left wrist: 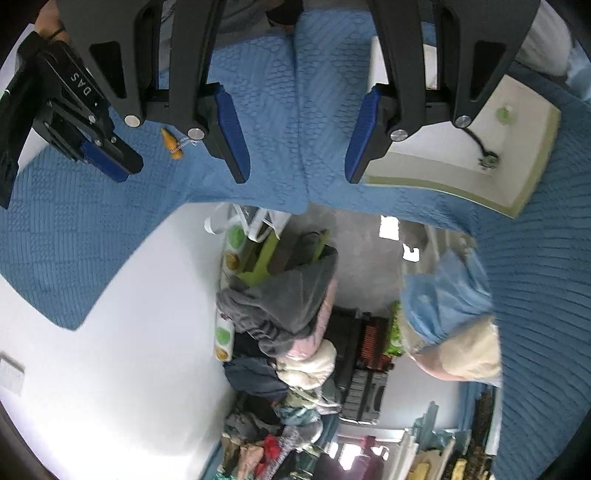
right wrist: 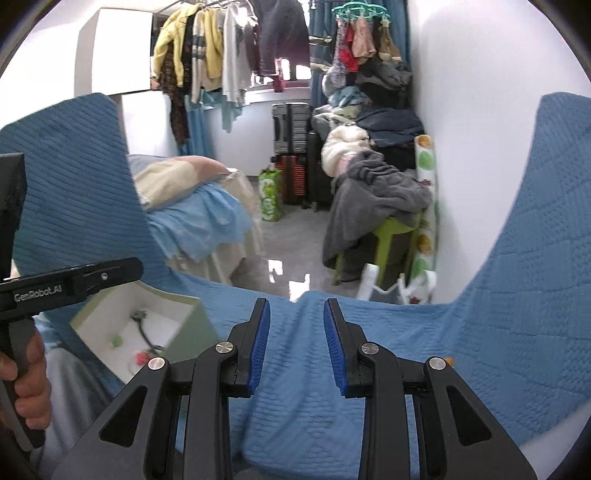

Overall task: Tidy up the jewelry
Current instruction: 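Move both open tools back to the remaining jewelry on the cushion, then grasp the thin silver pin with the left tool while the right tool grasps the orange gourd charm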

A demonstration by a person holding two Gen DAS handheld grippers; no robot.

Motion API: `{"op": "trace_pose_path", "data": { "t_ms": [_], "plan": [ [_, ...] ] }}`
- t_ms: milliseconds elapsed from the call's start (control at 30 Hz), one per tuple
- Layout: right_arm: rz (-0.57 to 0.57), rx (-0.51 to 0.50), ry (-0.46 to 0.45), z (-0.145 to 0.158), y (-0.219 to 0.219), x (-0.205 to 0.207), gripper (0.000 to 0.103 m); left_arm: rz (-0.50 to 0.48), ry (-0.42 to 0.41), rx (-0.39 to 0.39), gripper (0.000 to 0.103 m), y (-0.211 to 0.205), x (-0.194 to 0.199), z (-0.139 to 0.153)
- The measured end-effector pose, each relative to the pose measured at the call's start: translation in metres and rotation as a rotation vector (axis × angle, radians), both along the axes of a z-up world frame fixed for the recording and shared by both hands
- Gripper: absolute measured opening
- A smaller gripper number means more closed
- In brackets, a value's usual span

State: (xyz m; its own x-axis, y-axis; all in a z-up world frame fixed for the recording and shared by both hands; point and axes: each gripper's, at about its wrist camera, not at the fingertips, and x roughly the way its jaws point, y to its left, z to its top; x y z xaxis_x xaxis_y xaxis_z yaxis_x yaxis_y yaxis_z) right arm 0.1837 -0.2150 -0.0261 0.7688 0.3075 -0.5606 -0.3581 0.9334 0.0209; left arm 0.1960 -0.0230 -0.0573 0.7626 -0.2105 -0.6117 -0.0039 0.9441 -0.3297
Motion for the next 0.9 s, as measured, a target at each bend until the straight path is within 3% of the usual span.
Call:
{"op": "trace_pose_path", "data": {
  "t_ms": [267,600,833,900],
  "plan": [
    [-0.094,0.01,0.022,-0.028,-0.063,0.014,0.028,-0.068,0.015,-0.022,0.054,-0.05,0.015,-0.021],
    [-0.178,0.025,0.129,-0.081,-0.132,0.04,0.027,-0.254,0.1,-0.033,0.054,-0.128,0.039,-0.074],
    [-0.203,0.017,0.204,-0.112,-0.166,0.058,0.027,-0.33,0.159,-0.038,0.045,-0.171,0.056,-0.109],
    [-0.207,0.005,0.226,-0.12,-0.173,0.065,0.026,-0.348,0.175,-0.03,0.038,-0.182,0.059,-0.12]
  ]
}}
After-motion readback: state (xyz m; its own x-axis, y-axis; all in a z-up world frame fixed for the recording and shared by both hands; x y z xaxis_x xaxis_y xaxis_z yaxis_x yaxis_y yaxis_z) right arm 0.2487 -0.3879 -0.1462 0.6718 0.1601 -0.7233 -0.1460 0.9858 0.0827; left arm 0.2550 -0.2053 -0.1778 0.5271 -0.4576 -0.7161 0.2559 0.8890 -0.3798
